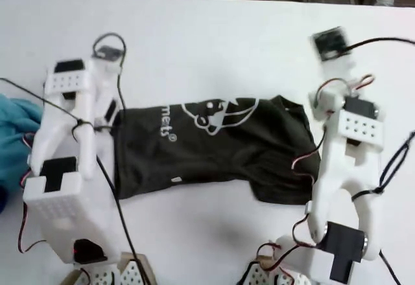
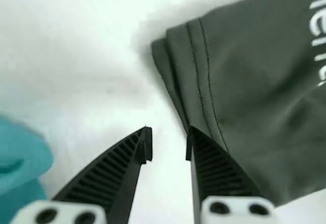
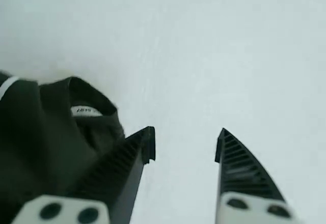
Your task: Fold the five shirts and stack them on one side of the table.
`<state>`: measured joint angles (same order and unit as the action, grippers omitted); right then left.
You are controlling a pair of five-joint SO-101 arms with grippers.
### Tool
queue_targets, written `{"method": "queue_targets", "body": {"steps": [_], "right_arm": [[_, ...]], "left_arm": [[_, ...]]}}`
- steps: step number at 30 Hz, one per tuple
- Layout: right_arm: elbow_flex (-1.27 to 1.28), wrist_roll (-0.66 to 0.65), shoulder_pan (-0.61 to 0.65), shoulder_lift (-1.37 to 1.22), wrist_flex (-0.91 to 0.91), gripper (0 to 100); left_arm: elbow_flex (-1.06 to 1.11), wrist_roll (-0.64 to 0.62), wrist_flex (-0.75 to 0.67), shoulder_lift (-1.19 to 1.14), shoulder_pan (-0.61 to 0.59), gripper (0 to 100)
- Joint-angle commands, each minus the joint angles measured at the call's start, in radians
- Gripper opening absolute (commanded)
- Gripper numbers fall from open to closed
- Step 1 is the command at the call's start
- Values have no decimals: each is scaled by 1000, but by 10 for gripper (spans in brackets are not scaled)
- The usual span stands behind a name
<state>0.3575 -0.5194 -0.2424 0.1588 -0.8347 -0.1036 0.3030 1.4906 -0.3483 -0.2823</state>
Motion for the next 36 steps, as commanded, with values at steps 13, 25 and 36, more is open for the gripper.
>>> {"method": "queue_targets", "body": {"steps": [13,25,36], "right_arm": [[-666,51,228,-642,-446,201],[-815,44,186,-840,-490,204],[-954,43,-4,-951,-496,202]], "left_arm": [[-61,-110,-51,-109,203,138],[-45,-103,-60,-233,160,136],[-50,-69,-58,-233,109,136]]}}
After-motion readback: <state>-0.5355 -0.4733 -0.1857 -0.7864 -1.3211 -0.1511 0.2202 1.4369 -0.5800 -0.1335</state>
